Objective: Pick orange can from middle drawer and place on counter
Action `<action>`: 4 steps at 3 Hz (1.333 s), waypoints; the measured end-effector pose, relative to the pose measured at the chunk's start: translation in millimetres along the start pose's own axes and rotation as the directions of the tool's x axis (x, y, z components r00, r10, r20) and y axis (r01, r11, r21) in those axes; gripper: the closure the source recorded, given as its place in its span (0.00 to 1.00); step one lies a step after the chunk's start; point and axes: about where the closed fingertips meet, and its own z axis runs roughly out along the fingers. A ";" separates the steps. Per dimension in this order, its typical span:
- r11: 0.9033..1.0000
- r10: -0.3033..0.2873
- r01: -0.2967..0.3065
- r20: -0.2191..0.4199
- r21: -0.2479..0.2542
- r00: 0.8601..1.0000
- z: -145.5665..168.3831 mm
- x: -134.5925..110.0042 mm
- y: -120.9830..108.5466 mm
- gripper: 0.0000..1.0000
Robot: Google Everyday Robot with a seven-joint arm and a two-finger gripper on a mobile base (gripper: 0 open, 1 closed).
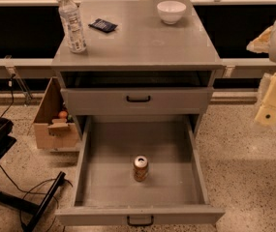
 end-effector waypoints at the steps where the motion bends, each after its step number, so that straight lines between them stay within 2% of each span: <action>1: 1.000 0.000 0.000 0.000 0.000 1.000 0.0 0.0 0.0 0.00; 2: 0.999 0.031 -0.027 0.125 -0.035 0.992 44.5 0.1 14.9 0.00; 3: 0.990 0.050 -0.006 0.304 -0.143 0.951 132.1 0.3 53.8 0.00; 4: 0.975 0.122 -0.005 0.514 -0.224 0.849 216.6 -17.2 88.7 0.00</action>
Offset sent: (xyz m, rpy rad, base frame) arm 0.0043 0.0227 -0.1042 0.3724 -0.0412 0.0079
